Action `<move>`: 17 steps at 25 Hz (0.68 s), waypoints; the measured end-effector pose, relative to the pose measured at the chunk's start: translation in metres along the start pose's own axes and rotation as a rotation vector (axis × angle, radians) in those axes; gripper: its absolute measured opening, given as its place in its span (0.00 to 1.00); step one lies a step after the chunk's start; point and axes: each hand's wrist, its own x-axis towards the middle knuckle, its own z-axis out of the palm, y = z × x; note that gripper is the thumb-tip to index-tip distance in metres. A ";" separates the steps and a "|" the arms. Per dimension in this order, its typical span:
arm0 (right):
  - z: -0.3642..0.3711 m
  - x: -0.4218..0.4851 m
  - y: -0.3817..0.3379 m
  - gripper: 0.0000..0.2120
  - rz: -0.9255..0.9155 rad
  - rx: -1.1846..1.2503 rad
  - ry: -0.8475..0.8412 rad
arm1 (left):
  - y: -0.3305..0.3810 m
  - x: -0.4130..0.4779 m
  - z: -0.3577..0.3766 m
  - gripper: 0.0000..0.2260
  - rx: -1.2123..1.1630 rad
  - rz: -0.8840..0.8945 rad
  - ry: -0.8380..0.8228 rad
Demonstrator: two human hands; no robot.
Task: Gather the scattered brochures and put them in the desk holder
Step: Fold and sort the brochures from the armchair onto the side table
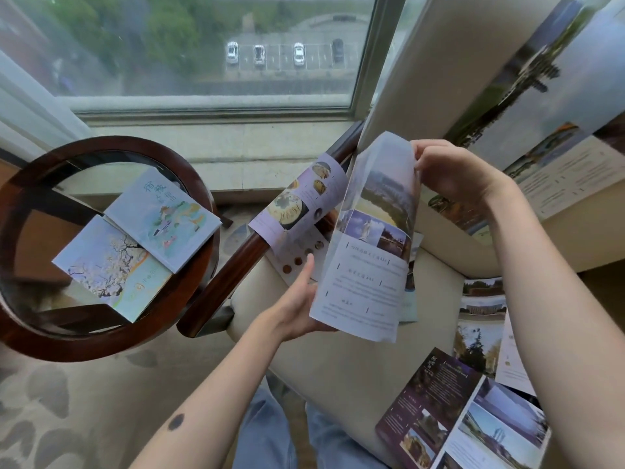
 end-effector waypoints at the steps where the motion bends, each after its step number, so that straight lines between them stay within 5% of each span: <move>1: -0.003 0.000 0.001 0.04 0.013 -0.038 -0.003 | 0.003 0.001 0.002 0.31 -0.067 0.080 0.028; 5: -0.015 -0.001 0.013 0.06 0.059 -0.159 0.067 | 0.034 -0.010 0.003 0.20 -0.257 0.456 0.209; 11: -0.015 0.006 0.048 0.12 0.116 -0.205 0.292 | 0.098 -0.055 0.014 0.09 -0.085 0.750 0.228; 15: 0.003 0.013 0.058 0.11 0.123 -0.178 0.336 | 0.133 -0.076 0.018 0.07 -0.256 1.024 0.392; 17: 0.011 0.016 0.063 0.10 0.130 -0.201 0.361 | 0.140 -0.082 0.018 0.14 -0.259 1.162 0.498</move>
